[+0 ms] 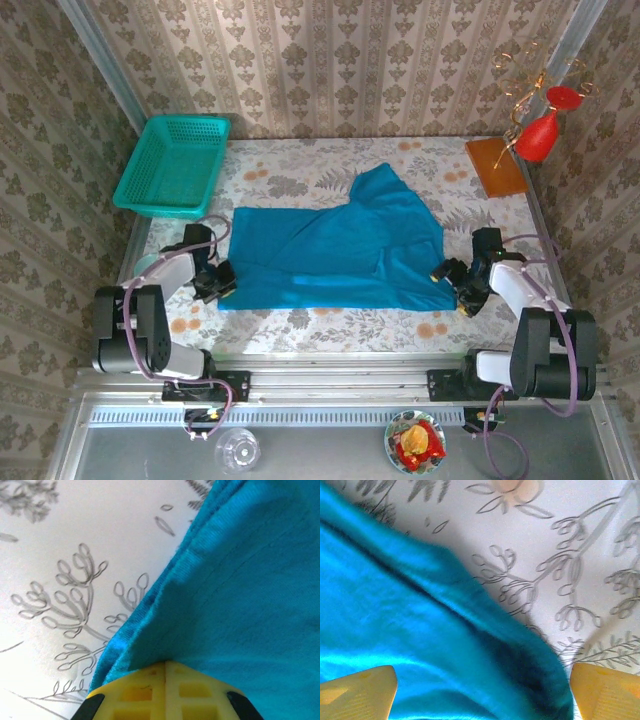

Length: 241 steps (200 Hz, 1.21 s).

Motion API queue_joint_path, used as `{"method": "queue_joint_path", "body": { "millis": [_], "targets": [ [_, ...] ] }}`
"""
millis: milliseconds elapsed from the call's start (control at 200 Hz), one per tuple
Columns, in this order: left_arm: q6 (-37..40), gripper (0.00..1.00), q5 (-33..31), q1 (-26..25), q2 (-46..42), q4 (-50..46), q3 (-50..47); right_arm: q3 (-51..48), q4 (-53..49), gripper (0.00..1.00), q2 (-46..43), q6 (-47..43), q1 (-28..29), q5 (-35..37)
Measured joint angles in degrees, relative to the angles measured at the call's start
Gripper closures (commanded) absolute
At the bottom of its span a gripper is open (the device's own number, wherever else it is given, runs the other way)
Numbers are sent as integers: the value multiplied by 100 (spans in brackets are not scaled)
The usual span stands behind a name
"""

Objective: Fold the inside-out t-shirt

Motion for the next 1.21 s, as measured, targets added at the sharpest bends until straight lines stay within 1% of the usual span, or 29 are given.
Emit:
{"method": "queue_joint_path", "body": {
  "millis": [75,185,315,415,545,665,760,915,1045,1095,1205],
  "targets": [
    [-35,92,-7,28,-142,-66,-68,2,-81,10,-122,90,-26,101],
    [-35,92,0,26,-326,-181,-55,52,-199,13,-549,105,13,103],
    [-28,93,24,-61,-433,-393,232,387,-219,15,-782,39,367,-85],
    [2,94,70,-188,-315,-424,562,660,15,15,-529,15,802,-509],
    [11,94,129,-275,136,-275,748,772,540,15,315,68,1115,-1012],
    [9,93,127,-262,542,-186,675,658,787,14,903,258,981,-1019],
    [-11,93,162,-227,498,-72,411,420,892,13,1005,439,721,-1010],
    [-125,92,175,-192,2,118,-57,184,911,11,678,750,433,-898],
    [-271,92,212,-197,-470,26,-415,-59,669,13,234,927,367,-651],
    [-308,92,190,-199,-621,-109,-461,-96,525,14,101,946,363,-562],
    [-275,88,142,-199,-852,-407,-334,-87,221,17,-177,964,337,-378]
  ]
}}
